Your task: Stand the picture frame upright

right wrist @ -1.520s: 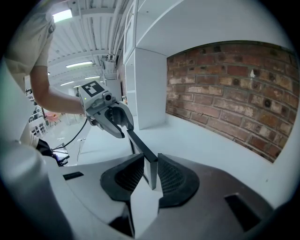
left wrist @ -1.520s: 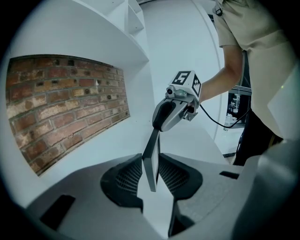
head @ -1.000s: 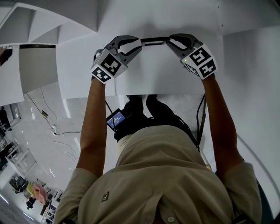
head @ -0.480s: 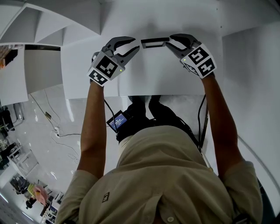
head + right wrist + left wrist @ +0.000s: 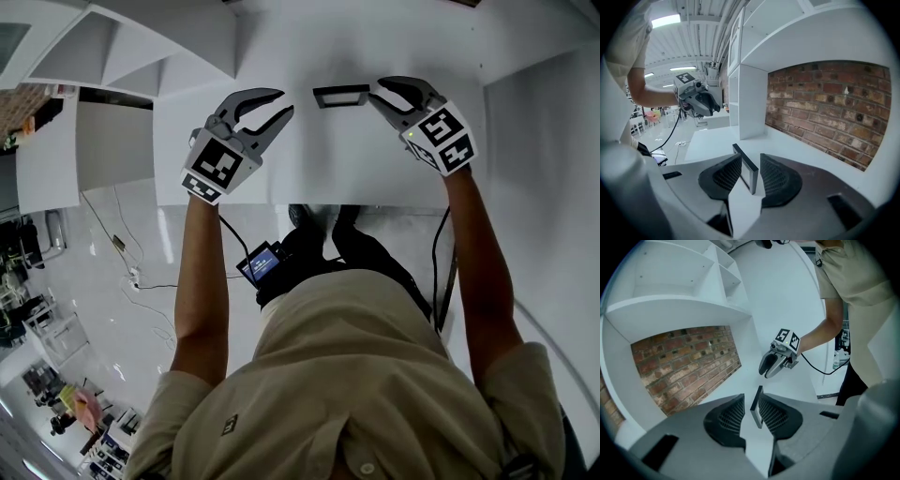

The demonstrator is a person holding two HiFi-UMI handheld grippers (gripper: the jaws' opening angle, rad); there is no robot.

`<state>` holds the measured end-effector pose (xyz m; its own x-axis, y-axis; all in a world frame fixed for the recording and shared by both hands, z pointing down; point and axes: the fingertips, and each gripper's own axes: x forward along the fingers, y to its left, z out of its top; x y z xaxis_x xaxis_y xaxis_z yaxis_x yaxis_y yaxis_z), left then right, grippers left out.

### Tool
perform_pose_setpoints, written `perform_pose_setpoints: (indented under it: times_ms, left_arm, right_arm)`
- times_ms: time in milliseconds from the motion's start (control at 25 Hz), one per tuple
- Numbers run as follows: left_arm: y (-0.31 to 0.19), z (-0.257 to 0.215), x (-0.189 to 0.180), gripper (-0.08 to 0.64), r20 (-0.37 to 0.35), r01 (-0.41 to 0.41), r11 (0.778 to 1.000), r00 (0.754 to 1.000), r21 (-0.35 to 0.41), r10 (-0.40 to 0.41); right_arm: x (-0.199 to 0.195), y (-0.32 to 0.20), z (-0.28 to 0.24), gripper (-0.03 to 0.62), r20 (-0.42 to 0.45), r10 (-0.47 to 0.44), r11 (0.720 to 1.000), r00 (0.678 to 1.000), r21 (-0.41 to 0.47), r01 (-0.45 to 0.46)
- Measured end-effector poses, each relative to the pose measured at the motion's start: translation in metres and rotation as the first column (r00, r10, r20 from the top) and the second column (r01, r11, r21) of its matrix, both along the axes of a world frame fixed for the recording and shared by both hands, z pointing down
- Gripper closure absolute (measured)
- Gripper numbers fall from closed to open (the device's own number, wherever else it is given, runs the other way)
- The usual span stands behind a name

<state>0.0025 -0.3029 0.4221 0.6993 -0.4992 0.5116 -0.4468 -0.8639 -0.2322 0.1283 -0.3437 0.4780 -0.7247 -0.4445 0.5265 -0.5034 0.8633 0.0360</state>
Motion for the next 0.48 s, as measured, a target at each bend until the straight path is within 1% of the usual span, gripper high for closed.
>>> perform_pose_setpoints:
  times_ms: [200, 320, 440, 480]
  left_arm:
    - [0.018, -0.037, -0.003, 0.466, -0.023, 0.049, 0.998, 0.999, 0.037, -0.049]
    - [0.037, -0.062, 0.000, 0.472, -0.044, 0.071, 0.996, 0.997, 0.055, -0.068]
    - [0.054, -0.080, -0.004, 0.487, -0.073, 0.091, 0.994, 0.994, 0.067, -0.086]
    - [0.061, -0.087, -0.004, 0.516, -0.086, 0.097, 0.993, 0.992, 0.068, -0.091]
  right_arm:
    - [0.009, 0.010, -0.035, 0.473, 0.036, 0.033, 0.999, 0.999, 0.033, -0.034]
    - [0.018, 0.026, -0.067, 0.479, 0.087, 0.053, 0.997, 0.995, 0.051, -0.058]
    - [0.016, 0.046, -0.099, 0.545, 0.151, 0.053, 0.996, 0.987, 0.067, -0.064]
    - [0.016, 0.054, -0.110, 0.566, 0.170, 0.049, 0.995, 0.984, 0.073, -0.063]
